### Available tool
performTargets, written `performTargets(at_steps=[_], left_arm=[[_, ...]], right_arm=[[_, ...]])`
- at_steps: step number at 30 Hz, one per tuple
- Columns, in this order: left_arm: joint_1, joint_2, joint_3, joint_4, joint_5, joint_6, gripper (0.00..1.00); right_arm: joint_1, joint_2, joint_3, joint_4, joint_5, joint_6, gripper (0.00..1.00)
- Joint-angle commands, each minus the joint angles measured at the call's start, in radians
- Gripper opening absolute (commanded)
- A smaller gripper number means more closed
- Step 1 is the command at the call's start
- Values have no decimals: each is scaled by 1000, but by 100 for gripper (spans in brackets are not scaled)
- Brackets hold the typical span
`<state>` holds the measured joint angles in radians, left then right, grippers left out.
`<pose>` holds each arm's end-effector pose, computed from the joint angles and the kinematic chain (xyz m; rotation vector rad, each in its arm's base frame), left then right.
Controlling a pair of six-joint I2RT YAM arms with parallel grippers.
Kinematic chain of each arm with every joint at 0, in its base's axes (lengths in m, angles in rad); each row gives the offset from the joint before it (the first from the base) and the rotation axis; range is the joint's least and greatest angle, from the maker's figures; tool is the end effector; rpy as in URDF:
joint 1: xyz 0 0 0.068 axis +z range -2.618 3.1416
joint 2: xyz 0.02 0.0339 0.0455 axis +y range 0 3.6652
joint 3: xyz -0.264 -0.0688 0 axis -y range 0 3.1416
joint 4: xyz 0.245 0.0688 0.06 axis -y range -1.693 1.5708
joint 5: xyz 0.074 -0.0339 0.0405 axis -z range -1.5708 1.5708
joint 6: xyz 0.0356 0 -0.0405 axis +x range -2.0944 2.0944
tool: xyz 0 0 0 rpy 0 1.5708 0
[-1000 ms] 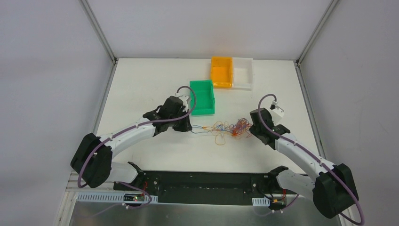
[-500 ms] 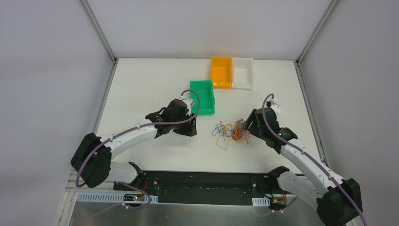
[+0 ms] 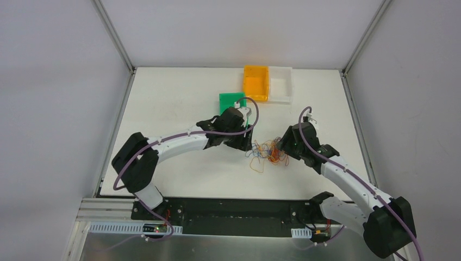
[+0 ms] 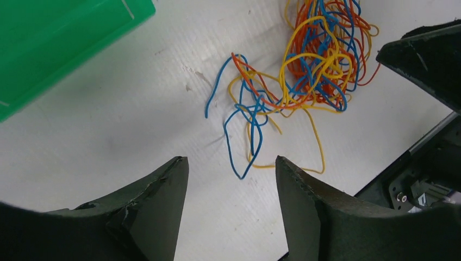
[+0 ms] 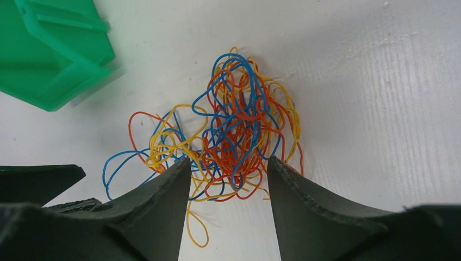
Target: Untangle the cables
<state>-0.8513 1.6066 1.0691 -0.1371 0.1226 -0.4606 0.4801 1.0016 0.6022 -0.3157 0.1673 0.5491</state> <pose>0.2313 -0.2706 0.2351 0.5303 2.3184 -0.8126 0.1882 0.0913 0.2243 0.1670 2.2921 0.3478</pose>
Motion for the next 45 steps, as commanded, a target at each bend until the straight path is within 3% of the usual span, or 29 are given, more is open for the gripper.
performTargets(at_steps=[1, 5, 12, 18, 23, 25, 28, 30, 39, 45], left_arm=[[-1, 73, 108, 28, 28, 30, 63], [0, 112, 189, -8, -6, 78, 72], [-7, 261, 341, -14, 153, 76, 76], [-32, 394, 400, -13, 203, 26, 75], [-53, 475, 443, -12, 238, 3, 69], [-49, 491, 439, -8, 246, 0, 59], [-37, 469, 387, 3, 242, -7, 16], [-27, 428, 328, 17, 225, -4, 0], [-17, 243, 88, 58, 178, 9, 0], [-17, 149, 20, 66, 135, 6, 0]], right_arm=[[-36, -16, 28, -33, 54, 44, 56], [-88, -50, -9, -29, 8, 64, 55], [-137, -87, -46, -21, -23, 65, 55], [-154, -78, -55, -15, -61, 60, 55], [-158, -49, -62, 5, -82, 57, 55], [-161, -34, -54, 4, -85, 54, 55], [-168, -18, -47, 2, -87, 46, 55], [-169, -11, -44, -7, -78, 41, 56], [-163, 0, -32, -4, -156, -15, 59], [-117, 32, -28, 31, -265, -26, 59]])
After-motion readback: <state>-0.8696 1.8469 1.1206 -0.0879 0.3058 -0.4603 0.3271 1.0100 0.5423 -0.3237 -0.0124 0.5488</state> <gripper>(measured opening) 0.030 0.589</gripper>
